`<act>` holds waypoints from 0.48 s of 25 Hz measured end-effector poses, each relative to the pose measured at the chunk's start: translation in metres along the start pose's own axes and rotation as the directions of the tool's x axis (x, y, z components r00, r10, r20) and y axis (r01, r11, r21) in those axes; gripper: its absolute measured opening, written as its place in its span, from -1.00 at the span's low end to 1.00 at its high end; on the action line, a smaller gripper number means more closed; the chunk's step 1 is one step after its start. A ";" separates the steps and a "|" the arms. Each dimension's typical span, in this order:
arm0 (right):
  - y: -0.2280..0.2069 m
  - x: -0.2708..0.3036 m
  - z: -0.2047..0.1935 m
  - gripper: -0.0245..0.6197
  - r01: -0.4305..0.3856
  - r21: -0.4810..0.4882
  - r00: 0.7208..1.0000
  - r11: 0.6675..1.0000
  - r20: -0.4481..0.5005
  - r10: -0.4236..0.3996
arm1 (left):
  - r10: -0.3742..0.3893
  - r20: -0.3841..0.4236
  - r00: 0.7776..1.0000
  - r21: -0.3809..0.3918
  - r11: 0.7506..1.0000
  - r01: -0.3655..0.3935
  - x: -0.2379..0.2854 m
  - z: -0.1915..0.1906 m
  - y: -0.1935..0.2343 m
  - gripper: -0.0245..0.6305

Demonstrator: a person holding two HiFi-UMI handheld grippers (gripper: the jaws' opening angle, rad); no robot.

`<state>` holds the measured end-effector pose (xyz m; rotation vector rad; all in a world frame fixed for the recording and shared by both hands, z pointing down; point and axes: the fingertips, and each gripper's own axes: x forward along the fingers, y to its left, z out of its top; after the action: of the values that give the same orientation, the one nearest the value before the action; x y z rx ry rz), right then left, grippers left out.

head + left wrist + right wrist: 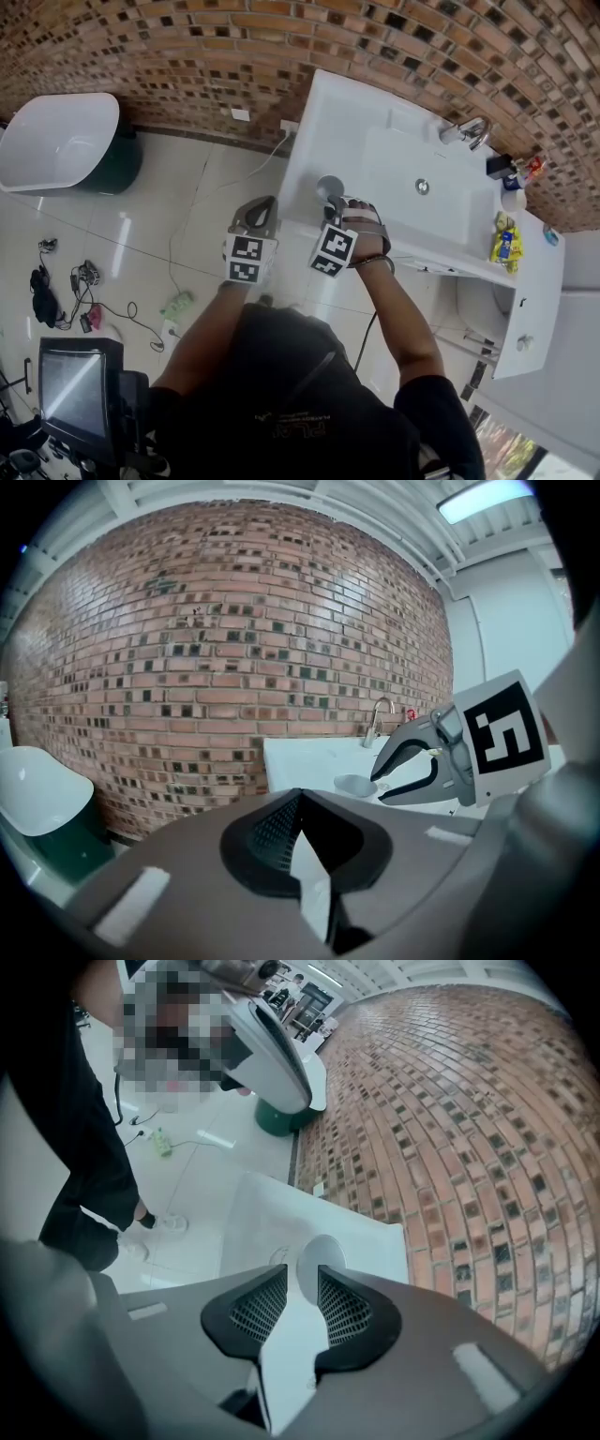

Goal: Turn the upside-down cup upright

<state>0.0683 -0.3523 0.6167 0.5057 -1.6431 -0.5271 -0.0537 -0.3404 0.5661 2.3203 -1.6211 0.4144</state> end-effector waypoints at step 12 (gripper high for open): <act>-0.024 -0.081 -0.013 -0.85 0.233 0.376 0.921 0.897 0.210 -0.327 | -0.036 0.107 0.994 -0.021 0.999 0.038 -0.021 0.038 -0.037 -0.93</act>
<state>0.0926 -0.3230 0.5398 0.9813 -1.9499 -0.5404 -0.0229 -0.3246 0.5211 2.3886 -1.6183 0.2658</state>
